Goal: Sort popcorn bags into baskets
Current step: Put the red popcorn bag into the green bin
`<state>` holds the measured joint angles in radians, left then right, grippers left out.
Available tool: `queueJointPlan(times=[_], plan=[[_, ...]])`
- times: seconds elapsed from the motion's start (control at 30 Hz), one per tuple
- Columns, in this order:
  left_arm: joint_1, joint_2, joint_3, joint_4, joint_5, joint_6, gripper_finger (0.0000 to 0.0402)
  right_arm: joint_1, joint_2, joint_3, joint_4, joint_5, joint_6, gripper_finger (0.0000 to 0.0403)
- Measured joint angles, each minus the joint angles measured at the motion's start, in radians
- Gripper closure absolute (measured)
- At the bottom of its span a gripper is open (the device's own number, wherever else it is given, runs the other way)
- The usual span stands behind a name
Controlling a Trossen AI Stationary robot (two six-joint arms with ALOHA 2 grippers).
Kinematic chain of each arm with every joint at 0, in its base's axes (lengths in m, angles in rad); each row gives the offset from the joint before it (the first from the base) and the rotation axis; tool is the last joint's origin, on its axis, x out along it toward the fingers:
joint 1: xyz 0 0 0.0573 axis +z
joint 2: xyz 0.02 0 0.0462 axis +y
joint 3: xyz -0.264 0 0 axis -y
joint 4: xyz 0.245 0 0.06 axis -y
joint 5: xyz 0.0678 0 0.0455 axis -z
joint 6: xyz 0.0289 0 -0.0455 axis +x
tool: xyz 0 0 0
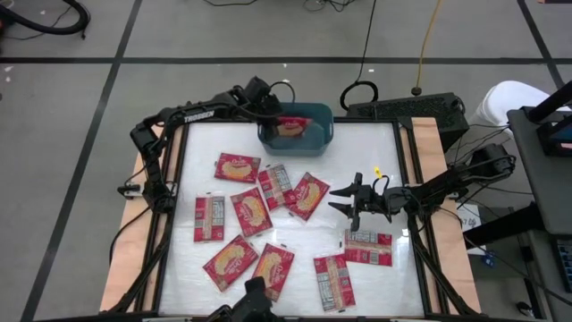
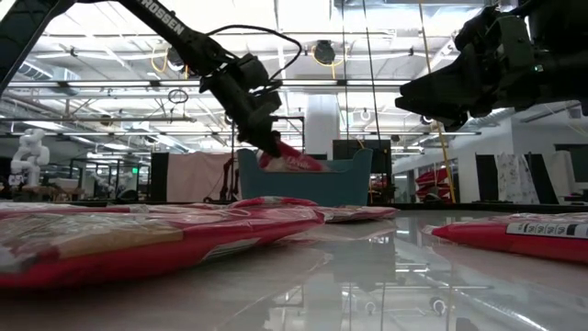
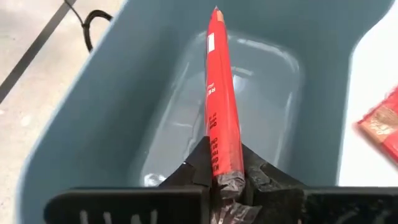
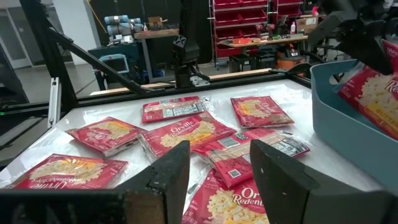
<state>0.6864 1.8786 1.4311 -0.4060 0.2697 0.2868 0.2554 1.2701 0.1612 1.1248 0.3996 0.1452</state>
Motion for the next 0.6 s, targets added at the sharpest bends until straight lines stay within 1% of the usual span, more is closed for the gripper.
queueJointPlan(times=[0.1, 0.2, 0.3, 0.43, 0.6], plan=[[0.0, 0.0, 0.0, -0.004, -0.012, -0.013, 0.034, 0.0, 0.0, 0.0, 0.0, 0.0, 0.0, 0.0243], [-0.001, 0.0, 0.0, -0.013, -0.053, -0.017, 0.0301, 0.0, 0.0, 0.0, 0.0, 0.0, 0.0, 0.0243], [0.0, 0.0, 0.0, -0.015, -0.09, -0.011, 0.0276, 0.0, 0.0, 0.0, 0.0, 0.0, 0.007, 0.0243], [0.0, 0.0, 0.0, -0.01, -0.134, -0.01, 0.0258, 0.0, 0.0, 0.0, -0.001, 0.0, 0.019, 0.0243], [-0.006, 0.0, 0.0, -0.011, -0.149, -0.026, 0.0254, 0.0, 0.0, 0.0, -0.008, 0.0, 0.026, 0.0243]])
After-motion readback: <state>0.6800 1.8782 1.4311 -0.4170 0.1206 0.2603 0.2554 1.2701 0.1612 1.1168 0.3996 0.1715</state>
